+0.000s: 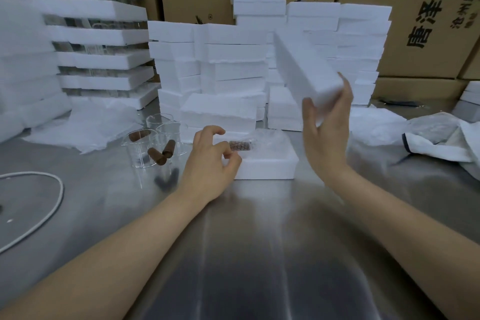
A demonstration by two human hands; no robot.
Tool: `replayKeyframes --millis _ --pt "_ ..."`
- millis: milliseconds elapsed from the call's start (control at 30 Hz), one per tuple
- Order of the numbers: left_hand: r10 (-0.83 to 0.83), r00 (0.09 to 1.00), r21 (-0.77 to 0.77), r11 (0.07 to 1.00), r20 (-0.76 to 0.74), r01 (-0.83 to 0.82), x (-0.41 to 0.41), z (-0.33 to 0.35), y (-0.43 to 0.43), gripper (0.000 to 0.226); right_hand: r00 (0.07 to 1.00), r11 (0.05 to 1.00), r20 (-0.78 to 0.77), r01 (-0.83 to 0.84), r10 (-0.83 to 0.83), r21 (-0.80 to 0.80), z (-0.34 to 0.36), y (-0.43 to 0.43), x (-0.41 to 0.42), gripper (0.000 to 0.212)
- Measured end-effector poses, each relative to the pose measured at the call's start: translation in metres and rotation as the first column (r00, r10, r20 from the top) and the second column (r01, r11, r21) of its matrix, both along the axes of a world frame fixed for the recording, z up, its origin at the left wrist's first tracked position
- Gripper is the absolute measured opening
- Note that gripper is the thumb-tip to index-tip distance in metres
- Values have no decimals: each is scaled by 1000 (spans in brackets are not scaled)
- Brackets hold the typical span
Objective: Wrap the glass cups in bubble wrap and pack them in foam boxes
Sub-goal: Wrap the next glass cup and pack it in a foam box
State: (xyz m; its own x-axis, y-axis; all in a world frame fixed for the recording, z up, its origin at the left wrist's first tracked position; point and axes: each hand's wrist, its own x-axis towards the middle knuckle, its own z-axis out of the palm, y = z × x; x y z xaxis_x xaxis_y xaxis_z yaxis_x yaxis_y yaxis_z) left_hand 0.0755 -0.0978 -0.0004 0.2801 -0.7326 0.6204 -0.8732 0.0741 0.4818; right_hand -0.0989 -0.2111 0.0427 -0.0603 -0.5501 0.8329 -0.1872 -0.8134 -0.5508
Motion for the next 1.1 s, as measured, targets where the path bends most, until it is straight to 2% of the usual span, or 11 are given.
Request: replayKeyframes --millis 67,133,233,300,400,533,667,800,867,1000,1100 --pt "-12 1000 6 1000 -15 12 -1 -1 1 16 968 979 188 -185 168 81 -10 12 -15 56" --pt "-16 999 5 1000 -43 16 -1 0 1 2 923 946 344 -251 170 206 -10 12 -23 54" --pt "-18 991 -48 999 -132 12 -3 2 4 31 846 780 506 -429 171 455 -3 7 -25 40" --pt "-31 980 -88 996 -198 14 -4 3 7 59 843 685 485 -496 232 534 -5 6 -25 15" --pt "-196 942 -131 977 -271 165 -5 5 11 92 831 634 473 -539 293 555 -12 6 -21 19" --pt "-234 929 -101 972 -287 214 -7 8 14 92 771 528 511 -635 380 565 -15 6 -16 17" --pt "-245 890 -156 968 -385 199 -4 10 14 65 792 504 358 -597 496 624 -21 7 -16 44" --pt "-175 841 -128 984 -512 126 1 10 11 35 828 626 -46 -385 559 677 -28 7 -17 63" --pt "-148 813 -115 988 -563 101 6 8 7 24 837 665 -93 -355 539 657 -27 7 -16 59" --pt "-167 778 -125 985 -605 114 7 8 3 21 829 722 -211 -292 518 627 -24 6 -18 50" --pt "-222 760 -126 975 -611 183 7 9 4 34 812 732 -243 -294 530 615 -25 7 -22 60"
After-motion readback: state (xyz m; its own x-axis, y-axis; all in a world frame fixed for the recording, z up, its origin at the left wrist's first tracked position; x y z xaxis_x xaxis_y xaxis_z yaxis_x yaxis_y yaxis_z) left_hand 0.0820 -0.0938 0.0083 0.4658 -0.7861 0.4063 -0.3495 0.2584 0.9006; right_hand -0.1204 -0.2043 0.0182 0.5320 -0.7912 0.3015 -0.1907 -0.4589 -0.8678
